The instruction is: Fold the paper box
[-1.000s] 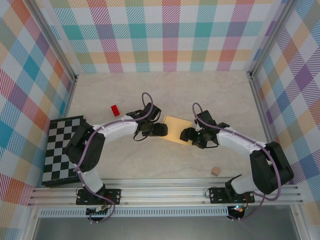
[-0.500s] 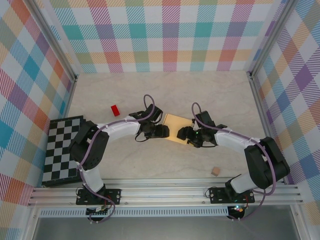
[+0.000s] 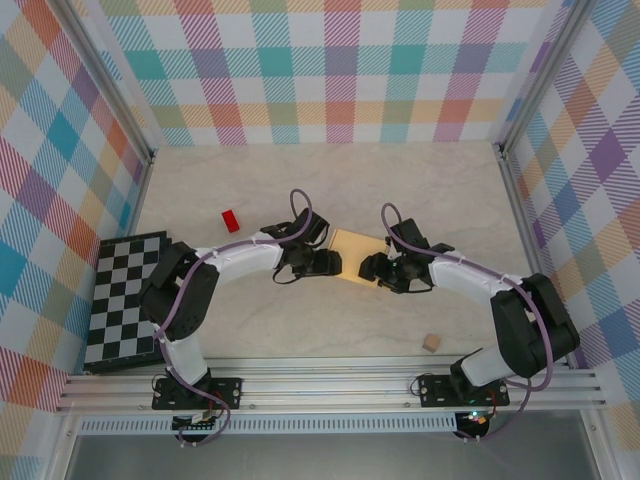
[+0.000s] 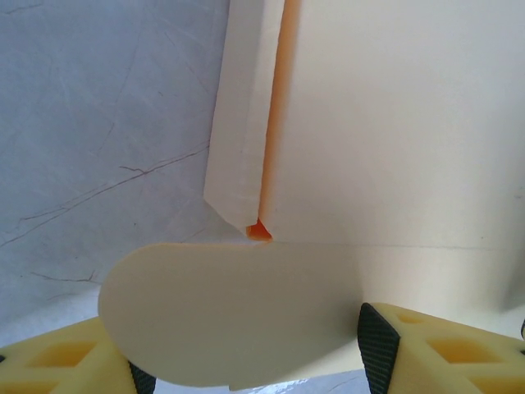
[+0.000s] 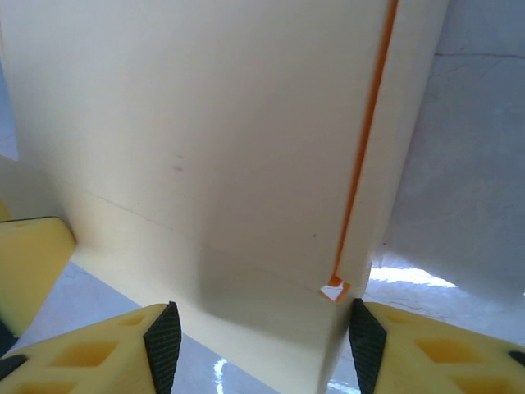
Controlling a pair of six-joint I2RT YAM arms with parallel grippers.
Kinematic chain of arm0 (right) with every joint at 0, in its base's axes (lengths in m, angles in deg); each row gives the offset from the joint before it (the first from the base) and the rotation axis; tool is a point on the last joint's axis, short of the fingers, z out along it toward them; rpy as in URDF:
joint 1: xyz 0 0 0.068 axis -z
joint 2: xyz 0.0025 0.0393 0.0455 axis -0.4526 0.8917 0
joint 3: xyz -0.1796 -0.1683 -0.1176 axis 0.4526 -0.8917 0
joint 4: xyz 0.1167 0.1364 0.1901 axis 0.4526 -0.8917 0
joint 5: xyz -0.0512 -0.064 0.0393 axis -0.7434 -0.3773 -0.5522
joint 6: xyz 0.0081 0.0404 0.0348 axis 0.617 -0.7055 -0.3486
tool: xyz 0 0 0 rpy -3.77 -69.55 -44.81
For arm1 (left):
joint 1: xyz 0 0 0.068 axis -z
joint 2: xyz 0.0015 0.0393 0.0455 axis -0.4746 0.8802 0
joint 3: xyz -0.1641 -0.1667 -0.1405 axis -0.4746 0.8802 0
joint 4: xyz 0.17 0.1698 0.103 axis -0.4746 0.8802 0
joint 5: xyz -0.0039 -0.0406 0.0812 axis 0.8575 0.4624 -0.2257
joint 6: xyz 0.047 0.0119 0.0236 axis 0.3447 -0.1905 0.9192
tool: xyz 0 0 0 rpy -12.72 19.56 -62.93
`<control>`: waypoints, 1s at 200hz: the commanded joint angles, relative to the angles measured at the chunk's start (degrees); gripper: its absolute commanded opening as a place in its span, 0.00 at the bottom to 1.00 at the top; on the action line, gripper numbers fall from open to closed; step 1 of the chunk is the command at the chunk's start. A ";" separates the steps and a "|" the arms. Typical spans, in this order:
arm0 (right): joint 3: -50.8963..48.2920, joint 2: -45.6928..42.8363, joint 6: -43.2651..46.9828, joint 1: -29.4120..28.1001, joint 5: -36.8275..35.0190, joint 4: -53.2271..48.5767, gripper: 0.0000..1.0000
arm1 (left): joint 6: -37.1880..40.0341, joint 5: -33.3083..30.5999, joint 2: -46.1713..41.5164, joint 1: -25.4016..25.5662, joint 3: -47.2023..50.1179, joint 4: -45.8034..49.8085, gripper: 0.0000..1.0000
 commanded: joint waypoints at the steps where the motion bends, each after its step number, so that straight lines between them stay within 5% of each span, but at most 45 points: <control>1: 0.99 -0.57 2.36 -0.18 -0.87 -1.26 0.57 | 0.01 -0.21 0.61 0.55 -1.46 2.23 0.66; 100: -0.15 2.02 2.58 -0.14 -2.38 0.61 0.56 | 8.76 -7.91 -6.89 -3.03 -4.77 17.63 0.72; 134: 0.12 2.39 2.67 -0.10 -2.59 0.52 0.56 | 12.04 -4.71 -8.69 -3.53 -5.14 11.47 0.72; 200: 0.61 2.07 2.71 -0.01 -2.60 0.04 0.56 | 14.60 -3.74 0.72 -2.66 -9.45 9.37 0.72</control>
